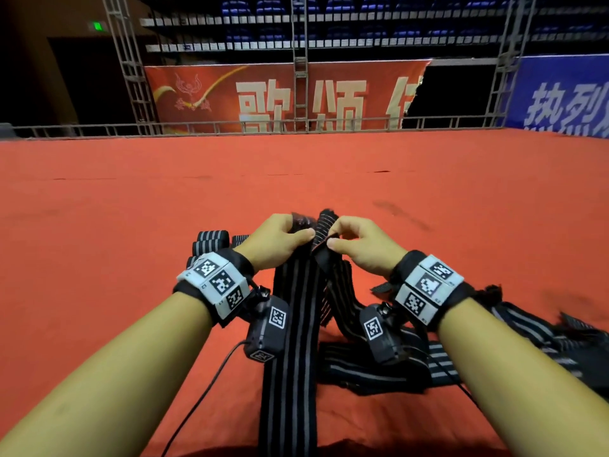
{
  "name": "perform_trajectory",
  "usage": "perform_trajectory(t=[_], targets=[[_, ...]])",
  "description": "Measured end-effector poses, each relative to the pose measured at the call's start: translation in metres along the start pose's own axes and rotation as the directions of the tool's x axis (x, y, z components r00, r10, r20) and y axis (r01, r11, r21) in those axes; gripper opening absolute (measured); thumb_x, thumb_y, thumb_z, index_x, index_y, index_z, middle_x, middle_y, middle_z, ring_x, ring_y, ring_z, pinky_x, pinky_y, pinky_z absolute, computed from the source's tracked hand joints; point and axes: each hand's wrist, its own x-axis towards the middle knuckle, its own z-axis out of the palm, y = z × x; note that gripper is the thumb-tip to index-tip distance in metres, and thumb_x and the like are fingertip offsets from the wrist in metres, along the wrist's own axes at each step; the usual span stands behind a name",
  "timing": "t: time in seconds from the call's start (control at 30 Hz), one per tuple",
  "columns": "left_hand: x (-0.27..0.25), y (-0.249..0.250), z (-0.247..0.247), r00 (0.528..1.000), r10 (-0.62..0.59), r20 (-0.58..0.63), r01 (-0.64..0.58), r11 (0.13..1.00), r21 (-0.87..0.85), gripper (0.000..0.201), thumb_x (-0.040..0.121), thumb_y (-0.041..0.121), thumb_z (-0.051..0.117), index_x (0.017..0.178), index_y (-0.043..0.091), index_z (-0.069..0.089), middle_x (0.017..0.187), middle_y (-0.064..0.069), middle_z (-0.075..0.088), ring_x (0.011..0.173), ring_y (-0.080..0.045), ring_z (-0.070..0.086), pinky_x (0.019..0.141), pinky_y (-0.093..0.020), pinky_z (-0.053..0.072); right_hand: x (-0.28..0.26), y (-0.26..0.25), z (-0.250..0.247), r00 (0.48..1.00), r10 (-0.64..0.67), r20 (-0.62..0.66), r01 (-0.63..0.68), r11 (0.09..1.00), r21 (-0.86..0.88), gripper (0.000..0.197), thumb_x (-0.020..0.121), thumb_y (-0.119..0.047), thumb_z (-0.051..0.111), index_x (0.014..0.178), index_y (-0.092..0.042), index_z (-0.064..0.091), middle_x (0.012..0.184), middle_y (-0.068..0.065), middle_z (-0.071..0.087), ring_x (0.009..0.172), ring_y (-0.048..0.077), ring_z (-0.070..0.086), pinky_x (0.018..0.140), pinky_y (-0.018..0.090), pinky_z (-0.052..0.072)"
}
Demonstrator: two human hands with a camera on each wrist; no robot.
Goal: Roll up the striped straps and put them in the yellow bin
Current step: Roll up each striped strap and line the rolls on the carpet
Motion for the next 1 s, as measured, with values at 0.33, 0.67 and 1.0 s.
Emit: perform_trajectory(t=[0.33, 0.67, 1.0], targets=[[0.001, -0.025, -0.016, 0.911, -0.124, -0.393, 0.147, 0.989, 0.028, 0.020, 0.096, 0.020, 0.059, 0.099, 0.004, 0.071, 0.099, -0.013, 0.072, 0.096, -0.027, 0.068, 0.091, -0.044, 0.053, 0.006, 0.029, -0.030, 0.909, 0.170, -0.380, -0.261, 0.944, -0.201, 0.021, 0.082, -0.017, 0.065, 0.063, -0.022, 0.056, 0.077, 0.002, 0.061, 0.090, 0.024, 0.055, 0.083, 0.032, 0.037], [-0.005, 0.003, -0.021, 0.957, -0.039, -0.287, 0.006, 0.993, -0.116, 0.024, 0.102, 0.009, 0.041, 0.097, -0.007, 0.059, 0.085, -0.008, 0.062, 0.077, -0.019, 0.060, 0.082, -0.042, 0.052, 0.001, -0.045, -0.031, 0.935, -0.208, -0.287, 0.200, 0.978, -0.058, 0.019, 0.093, -0.009, 0.055, 0.078, -0.018, 0.048, 0.073, 0.000, 0.050, 0.070, 0.014, 0.045, 0.066, 0.031, 0.038], [-0.022, 0.033, -0.022, 0.958, -0.002, -0.288, -0.103, 0.932, -0.347, 0.020, 0.098, 0.000, 0.049, 0.108, 0.009, 0.064, 0.098, -0.005, 0.071, 0.086, -0.014, 0.068, 0.079, -0.027, 0.055, 0.013, -0.081, -0.013, 0.970, -0.140, -0.197, 0.094, 0.969, -0.227, 0.011, 0.100, -0.021, 0.043, 0.091, -0.014, 0.042, 0.066, -0.002, 0.042, 0.058, 0.015, 0.038, 0.054, 0.032, 0.029]])
